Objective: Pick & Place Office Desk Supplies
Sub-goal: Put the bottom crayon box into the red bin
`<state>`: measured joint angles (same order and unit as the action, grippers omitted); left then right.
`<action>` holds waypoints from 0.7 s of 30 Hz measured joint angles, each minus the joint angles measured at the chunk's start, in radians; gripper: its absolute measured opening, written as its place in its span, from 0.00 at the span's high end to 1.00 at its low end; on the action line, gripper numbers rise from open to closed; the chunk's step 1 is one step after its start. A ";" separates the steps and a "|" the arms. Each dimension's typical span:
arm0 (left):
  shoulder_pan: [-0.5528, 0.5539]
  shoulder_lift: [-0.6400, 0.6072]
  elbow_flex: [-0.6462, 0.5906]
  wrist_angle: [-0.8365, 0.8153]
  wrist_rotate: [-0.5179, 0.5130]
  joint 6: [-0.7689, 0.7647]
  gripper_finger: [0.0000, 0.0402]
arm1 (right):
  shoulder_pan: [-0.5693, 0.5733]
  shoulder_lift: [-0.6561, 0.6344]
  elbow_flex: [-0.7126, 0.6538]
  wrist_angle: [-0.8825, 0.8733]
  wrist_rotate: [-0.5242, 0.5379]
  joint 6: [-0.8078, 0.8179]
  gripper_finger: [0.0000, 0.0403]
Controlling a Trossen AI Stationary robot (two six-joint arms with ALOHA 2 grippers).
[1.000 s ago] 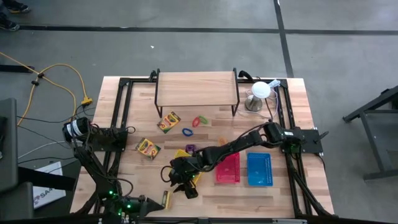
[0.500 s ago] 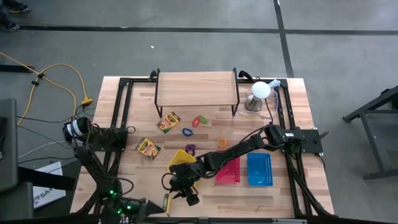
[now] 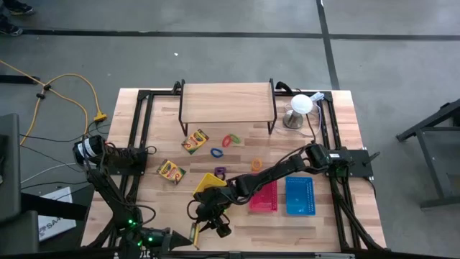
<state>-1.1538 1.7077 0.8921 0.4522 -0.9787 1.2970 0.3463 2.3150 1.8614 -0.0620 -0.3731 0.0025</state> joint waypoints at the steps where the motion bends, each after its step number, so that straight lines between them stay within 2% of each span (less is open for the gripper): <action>1: 0.000 0.000 0.000 0.000 0.000 0.008 1.00 | 0.000 0.000 0.000 0.000 -0.002 0.000 0.70; 11: 0.000 0.000 0.000 0.062 0.000 0.051 1.00 | 0.002 0.000 0.000 0.004 -0.052 0.001 0.71; 21: 0.013 0.000 0.000 0.060 0.004 0.045 1.00 | 0.015 0.000 -0.001 0.001 -0.063 0.002 0.81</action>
<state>-1.1404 1.7077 0.8921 0.5125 -0.9745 1.3422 0.3614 2.3150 1.8606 -0.0612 -0.4361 0.0042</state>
